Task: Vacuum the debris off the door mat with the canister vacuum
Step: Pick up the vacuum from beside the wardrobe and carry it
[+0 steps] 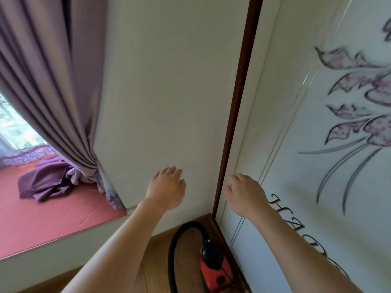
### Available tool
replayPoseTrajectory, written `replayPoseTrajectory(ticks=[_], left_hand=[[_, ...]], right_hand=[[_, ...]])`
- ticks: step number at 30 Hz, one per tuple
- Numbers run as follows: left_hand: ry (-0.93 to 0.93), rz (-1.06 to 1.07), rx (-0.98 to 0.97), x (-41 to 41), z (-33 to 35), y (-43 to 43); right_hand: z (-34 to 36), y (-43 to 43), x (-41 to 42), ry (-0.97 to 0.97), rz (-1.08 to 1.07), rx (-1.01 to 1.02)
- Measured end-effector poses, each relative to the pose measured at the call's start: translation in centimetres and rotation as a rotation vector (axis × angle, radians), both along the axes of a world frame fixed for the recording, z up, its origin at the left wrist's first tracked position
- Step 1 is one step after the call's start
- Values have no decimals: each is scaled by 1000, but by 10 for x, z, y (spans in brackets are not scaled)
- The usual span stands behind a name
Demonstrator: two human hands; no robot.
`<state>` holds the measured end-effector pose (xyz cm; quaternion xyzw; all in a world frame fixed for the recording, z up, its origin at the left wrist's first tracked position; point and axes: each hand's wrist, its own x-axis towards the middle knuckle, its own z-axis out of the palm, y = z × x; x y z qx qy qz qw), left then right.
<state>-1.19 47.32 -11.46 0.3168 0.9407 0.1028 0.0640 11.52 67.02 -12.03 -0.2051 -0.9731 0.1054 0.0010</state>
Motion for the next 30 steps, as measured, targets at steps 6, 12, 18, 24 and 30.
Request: replayPoseTrajectory(ticks=[6,12,18,24,30], left_hand=[[-51,23,-26,-24,-33,-12],[-106,69,-66,-23,-68,-14],[-182,162,-102,0,-119,-5],[-256,248,-128,21,-197,1],[-312,276,-151,28,-296,2]], right_hand=[[-28,-11,-25,-75,8,-23],[-64,-3,-30,-141,30,-47],[-123,15,-25,-214,93,-74],[-197,30,-14,-283,123,-142],[-287,36,-12,-392,179,-119]])
